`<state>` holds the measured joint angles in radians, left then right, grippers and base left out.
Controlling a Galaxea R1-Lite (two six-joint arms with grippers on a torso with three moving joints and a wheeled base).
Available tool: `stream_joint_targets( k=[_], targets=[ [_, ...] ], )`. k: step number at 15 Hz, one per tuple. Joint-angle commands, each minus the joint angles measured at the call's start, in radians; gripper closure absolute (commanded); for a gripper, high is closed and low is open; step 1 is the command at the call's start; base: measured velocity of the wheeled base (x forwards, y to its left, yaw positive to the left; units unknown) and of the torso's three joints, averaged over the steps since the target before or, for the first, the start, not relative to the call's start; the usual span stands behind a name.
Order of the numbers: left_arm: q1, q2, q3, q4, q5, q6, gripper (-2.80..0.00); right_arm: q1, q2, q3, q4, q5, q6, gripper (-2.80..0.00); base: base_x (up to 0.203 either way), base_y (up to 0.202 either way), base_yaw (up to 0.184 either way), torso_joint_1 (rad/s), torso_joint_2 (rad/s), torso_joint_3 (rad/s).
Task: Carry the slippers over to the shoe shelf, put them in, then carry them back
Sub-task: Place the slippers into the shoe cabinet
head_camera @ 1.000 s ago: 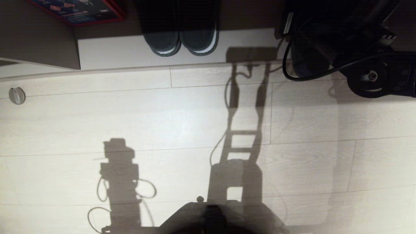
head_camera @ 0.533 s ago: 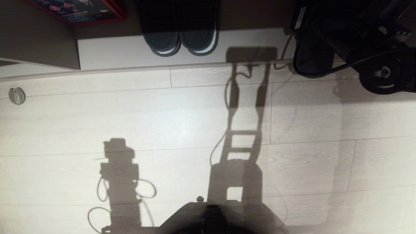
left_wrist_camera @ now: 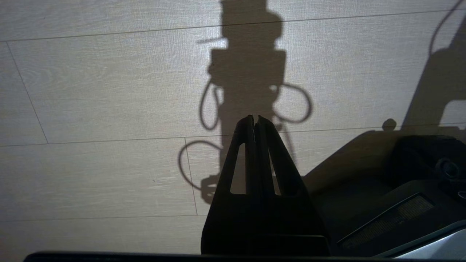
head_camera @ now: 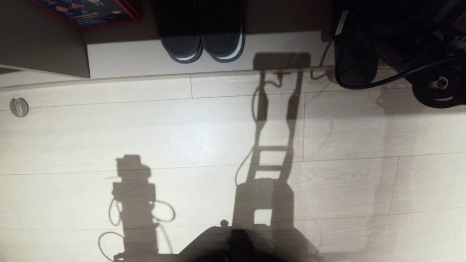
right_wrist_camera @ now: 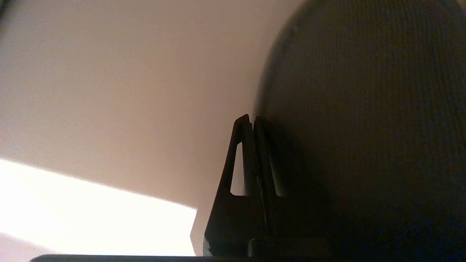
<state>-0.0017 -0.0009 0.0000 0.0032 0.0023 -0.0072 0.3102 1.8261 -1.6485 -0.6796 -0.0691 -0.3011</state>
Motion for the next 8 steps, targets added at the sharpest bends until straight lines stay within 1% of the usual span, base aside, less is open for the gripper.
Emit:
stream_joint_targets(
  k=[1, 3, 6, 8],
  targets=[
    [0.0, 0.001, 0.0, 0.001, 0.001, 0.0, 0.0, 0.001, -0.036, 0.026, -0.002, 0.008, -0.001, 0.0, 0.0, 0.0, 0.0, 0.0, 0.0, 0.0],
    [0.0, 0.001, 0.0, 0.0, 0.001, 0.0, 0.0, 0.002, -0.041, 0.033, -0.003, 0.011, -0.001, 0.0, 0.0, 0.0, 0.0, 0.0, 0.0, 0.0],
    [0.0, 0.001, 0.0, 0.0, 0.001, 0.0, 0.0, 0.017, -0.163, 0.179, -0.009, 0.018, 0.0, 0.0, 0.0, 0.0, 0.0, 0.0, 0.0, 0.0],
    [0.0, 0.001, 0.0, 0.0, 0.001, 0.0, 0.0, 0.026, -0.179, 0.199, -0.011, 0.02, 0.001, 0.0, 0.0, 0.0, 0.0, 0.0, 0.0, 0.0]
  ],
)
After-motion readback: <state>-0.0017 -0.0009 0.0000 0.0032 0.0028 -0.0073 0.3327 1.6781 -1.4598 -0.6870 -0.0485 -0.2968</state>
